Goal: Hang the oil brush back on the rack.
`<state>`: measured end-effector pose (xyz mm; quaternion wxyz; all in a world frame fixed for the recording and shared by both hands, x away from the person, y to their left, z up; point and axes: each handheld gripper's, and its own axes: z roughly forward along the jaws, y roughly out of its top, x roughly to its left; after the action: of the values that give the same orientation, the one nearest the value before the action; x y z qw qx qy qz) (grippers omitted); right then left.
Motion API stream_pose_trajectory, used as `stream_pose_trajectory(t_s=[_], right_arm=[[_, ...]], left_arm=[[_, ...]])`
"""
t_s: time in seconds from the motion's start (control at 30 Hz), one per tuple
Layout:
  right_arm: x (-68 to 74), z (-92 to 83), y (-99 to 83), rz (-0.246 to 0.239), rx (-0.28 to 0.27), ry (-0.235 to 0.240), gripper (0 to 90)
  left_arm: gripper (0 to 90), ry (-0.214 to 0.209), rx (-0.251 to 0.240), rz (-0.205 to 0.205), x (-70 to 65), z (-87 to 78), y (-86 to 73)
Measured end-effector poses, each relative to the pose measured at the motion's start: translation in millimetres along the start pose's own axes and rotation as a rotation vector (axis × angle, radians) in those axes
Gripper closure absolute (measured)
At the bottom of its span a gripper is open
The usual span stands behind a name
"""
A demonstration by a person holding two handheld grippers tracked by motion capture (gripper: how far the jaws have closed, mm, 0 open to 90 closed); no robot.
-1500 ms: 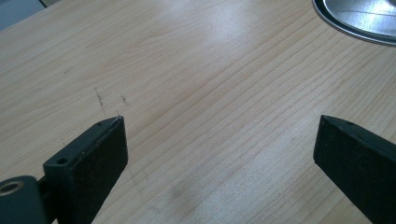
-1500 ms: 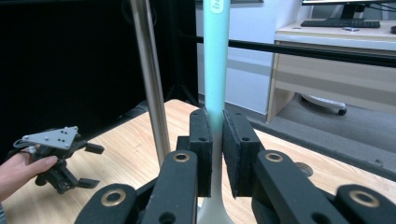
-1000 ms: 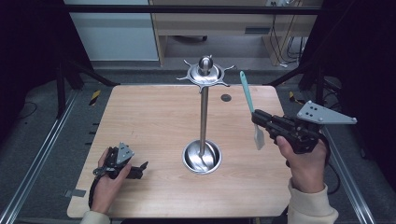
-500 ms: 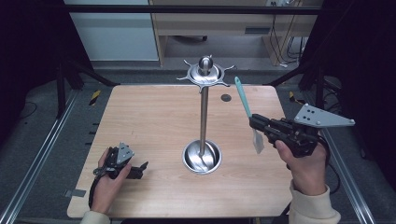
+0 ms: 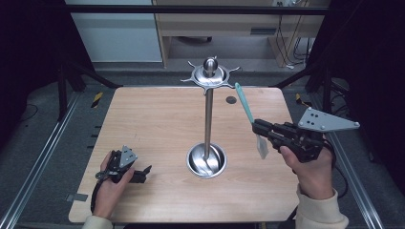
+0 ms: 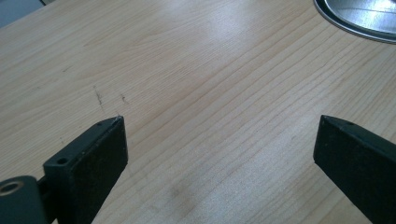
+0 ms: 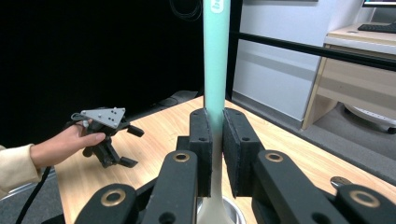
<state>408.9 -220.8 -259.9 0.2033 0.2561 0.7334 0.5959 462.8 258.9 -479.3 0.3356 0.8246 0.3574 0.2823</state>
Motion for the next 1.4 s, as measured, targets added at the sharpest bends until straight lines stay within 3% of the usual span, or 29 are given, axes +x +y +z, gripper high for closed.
stream_pose_trajectory(t_s=[0.57, 0.8, 1.1, 1.4], right_arm=[[1.9, 12.7, -3.4, 0.023, 0.023, -0.012, 82.6], [10.4, 32.6, -10.2, 0.023, -0.002, -0.051, 82.6], [16.3, 49.9, -19.6, 0.044, -0.054, -0.068, 82.6], [16.6, 52.5, -20.5, 0.046, -0.056, -0.072, 82.7]], left_arm=[[2.6, -0.001, 0.002, 0.001, -0.3, 0.5, -0.1], [2.6, -0.001, 0.002, 0.001, -0.5, 0.7, -0.2], [2.6, -0.002, 0.001, 0.001, -0.6, 0.6, -0.2], [2.6, -0.007, 0.001, 0.003, -1.0, 1.0, -0.1]])
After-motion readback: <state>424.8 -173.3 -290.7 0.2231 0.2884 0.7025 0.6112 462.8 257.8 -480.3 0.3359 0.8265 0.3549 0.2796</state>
